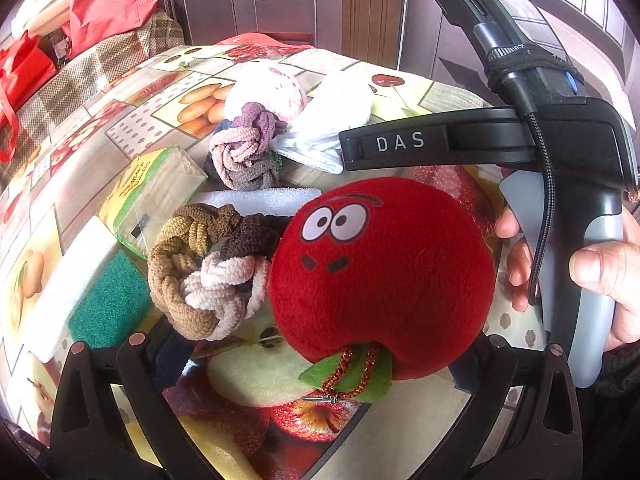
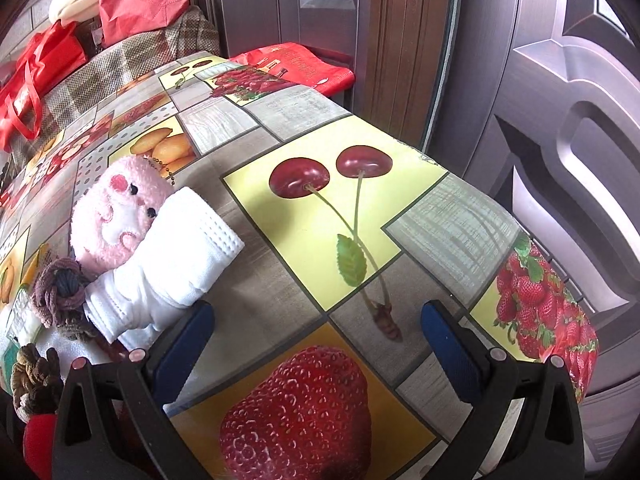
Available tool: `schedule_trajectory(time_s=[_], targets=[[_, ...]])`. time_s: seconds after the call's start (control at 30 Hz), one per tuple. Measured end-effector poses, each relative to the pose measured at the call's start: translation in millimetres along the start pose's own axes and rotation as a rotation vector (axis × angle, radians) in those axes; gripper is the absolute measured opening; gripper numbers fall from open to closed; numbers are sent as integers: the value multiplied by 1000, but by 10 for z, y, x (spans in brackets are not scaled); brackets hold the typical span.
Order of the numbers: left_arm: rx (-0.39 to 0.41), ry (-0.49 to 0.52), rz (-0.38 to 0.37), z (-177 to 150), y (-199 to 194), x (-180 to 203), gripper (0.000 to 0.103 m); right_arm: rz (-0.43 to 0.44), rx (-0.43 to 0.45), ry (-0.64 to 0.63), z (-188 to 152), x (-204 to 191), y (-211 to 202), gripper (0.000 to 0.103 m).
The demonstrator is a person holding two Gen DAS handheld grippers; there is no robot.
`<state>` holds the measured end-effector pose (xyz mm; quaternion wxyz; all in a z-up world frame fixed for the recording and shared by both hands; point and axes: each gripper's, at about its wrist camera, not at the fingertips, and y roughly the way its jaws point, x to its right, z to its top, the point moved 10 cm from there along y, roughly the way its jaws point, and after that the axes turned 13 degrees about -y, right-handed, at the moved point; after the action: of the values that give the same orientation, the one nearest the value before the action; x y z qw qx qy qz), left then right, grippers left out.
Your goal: Organize soft objects
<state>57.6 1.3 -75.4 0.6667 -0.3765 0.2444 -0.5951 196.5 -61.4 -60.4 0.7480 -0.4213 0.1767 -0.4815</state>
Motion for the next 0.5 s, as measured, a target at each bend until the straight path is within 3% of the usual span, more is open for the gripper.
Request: schedule_trajectory(time_s=[0.5], targets=[[0, 0, 0, -1, -1, 2, 102, 1, 1, 3, 9, -40, 1, 103]])
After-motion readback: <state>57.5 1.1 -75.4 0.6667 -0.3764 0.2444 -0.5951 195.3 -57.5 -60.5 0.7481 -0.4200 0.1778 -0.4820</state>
